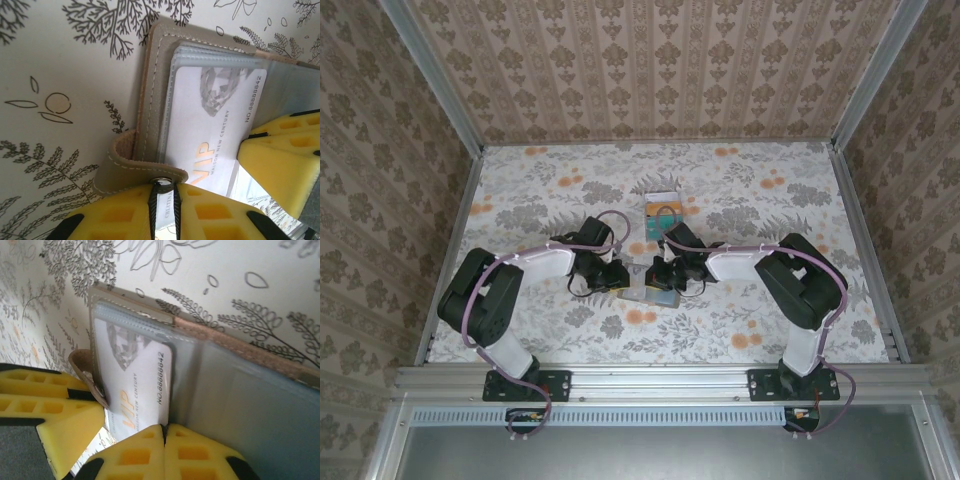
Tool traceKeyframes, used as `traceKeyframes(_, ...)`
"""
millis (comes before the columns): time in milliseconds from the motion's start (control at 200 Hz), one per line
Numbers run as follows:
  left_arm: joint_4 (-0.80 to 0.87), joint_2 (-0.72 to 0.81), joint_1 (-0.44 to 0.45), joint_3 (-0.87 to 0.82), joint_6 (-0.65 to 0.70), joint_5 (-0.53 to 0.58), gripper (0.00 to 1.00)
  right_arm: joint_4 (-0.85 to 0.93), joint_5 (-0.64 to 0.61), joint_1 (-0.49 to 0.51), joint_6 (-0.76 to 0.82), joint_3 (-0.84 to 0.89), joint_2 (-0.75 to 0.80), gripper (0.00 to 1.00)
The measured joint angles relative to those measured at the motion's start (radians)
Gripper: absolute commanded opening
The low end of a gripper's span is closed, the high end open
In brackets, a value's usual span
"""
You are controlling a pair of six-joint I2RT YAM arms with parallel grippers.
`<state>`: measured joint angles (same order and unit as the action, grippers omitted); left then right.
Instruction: Take the credit cards out of the card holder
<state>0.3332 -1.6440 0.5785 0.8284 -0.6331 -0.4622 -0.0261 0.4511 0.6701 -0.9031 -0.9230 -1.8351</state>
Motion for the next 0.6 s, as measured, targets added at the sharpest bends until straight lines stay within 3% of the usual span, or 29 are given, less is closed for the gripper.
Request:
traceKeyframes(240,0.024,-0.005,0.003,0.009,-0.002,0.015,0.01,-0.014,0.002,-0.006,-0.006,0.013,0.003,0.0)
traceKeyframes(600,0.027,-0.006,0.002,0.01,-0.003,0.018,0.0,-0.035,0.002,-0.031,-0.014,0.067,0.047,0.0)
